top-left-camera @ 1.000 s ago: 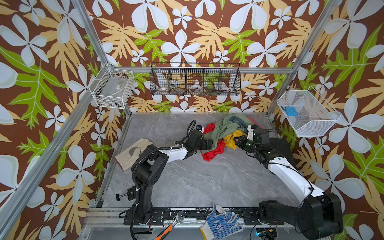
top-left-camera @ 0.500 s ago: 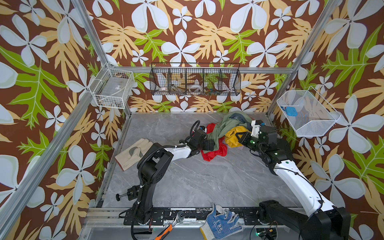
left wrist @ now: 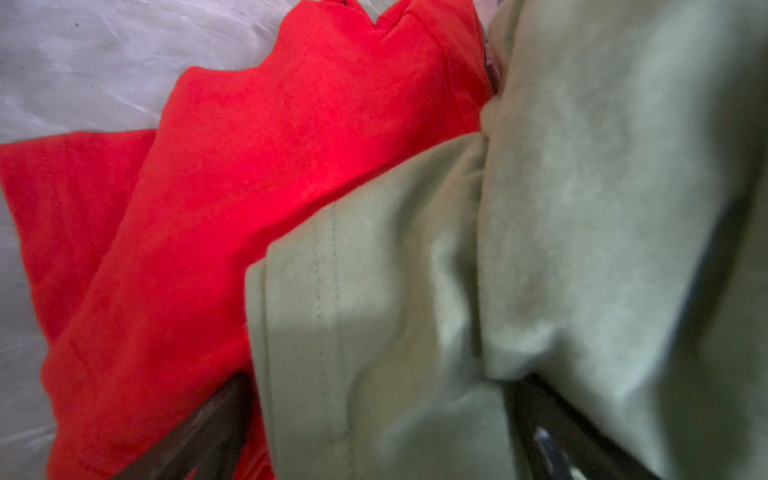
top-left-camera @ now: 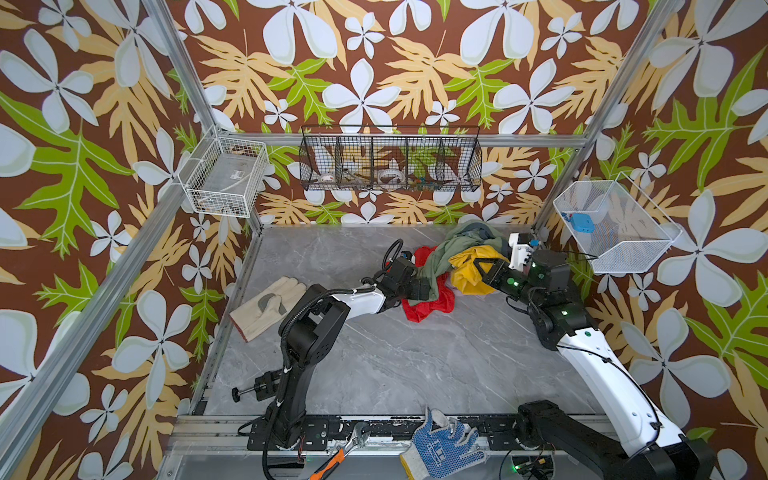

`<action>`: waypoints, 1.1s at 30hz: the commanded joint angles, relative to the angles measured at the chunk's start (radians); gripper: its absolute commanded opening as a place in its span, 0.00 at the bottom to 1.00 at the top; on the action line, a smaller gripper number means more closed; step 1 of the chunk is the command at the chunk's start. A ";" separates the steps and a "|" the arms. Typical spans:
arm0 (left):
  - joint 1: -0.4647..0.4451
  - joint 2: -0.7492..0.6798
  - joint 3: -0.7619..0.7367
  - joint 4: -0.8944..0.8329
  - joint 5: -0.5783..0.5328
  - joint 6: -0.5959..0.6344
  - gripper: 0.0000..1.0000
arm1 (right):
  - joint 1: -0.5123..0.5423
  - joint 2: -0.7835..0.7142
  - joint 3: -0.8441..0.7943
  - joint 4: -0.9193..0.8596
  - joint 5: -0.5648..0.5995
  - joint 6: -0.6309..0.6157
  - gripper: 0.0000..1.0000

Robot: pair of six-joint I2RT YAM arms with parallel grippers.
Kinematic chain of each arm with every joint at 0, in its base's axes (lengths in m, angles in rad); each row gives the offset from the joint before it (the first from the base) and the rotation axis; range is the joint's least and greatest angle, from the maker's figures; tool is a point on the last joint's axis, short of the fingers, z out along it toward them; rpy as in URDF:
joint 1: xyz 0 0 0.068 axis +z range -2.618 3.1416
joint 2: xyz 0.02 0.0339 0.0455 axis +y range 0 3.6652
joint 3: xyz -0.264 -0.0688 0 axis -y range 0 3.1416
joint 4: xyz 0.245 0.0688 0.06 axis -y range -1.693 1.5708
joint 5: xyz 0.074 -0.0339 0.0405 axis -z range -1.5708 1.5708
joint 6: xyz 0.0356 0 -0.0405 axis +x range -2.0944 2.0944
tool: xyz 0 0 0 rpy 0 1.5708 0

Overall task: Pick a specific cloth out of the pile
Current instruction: 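Lift the yellow cloth out of the pile with the right gripper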

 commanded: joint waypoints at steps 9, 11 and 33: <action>-0.004 0.003 0.006 -0.002 -0.008 -0.014 1.00 | 0.002 0.046 0.158 -0.016 -0.151 -0.048 0.00; -0.004 0.005 0.008 -0.002 -0.008 -0.015 1.00 | 0.002 0.043 0.178 -0.031 -0.150 -0.057 0.00; -0.004 -0.008 -0.004 -0.027 -0.010 -0.001 1.00 | -0.006 0.014 0.350 -0.065 -0.094 -0.109 0.00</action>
